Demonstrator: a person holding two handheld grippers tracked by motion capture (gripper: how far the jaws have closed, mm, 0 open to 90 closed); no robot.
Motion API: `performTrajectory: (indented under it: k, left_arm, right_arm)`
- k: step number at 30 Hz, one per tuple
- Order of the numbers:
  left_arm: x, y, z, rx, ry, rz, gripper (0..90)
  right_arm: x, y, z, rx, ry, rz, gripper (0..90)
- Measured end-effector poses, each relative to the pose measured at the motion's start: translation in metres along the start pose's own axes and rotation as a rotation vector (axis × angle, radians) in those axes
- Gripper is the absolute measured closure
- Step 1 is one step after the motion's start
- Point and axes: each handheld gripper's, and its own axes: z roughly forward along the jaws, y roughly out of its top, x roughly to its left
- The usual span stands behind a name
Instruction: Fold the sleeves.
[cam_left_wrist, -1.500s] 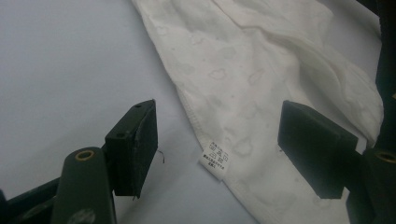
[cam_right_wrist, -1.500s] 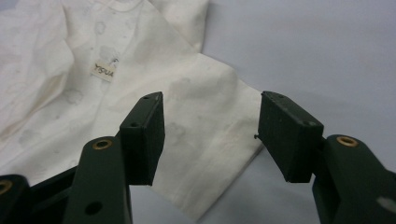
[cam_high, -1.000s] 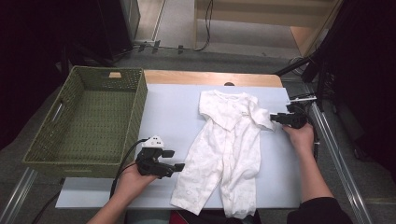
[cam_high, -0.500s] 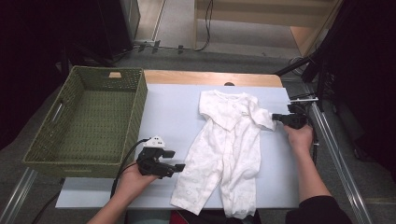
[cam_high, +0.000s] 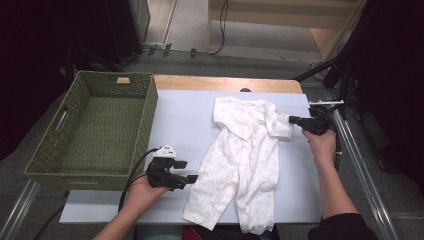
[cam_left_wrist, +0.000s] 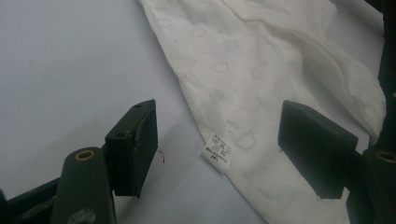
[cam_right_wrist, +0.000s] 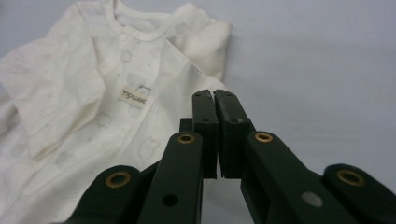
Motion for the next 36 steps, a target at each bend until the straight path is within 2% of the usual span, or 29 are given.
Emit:
performTrajectory:
  k: [3,8,15,22,36]
  left_arm:
    - [0.001,0.0,0.001,0.002,0.002,-0.003,29.1]
    - [0.001,0.0,0.001,0.006,-0.002,-0.01,29.1]
    - [0.002,0.0,0.001,0.005,-0.004,-0.008,29.1]
    - [0.001,0.0,0.001,0.005,-0.005,-0.008,29.1]
    - [0.002,0.001,0.002,0.005,-0.004,-0.007,29.1]
  right_arm:
    - [0.009,0.005,-0.005,-0.017,0.018,-0.028,85.5]
    - [0.021,0.009,-0.008,-0.024,0.055,-0.039,85.5]
    - [0.037,0.013,-0.001,-0.006,0.074,-0.078,85.5]
    - [0.047,0.015,0.002,0.0,0.101,-0.083,85.3]
    - [0.071,0.022,0.017,0.02,0.123,-0.129,85.1]
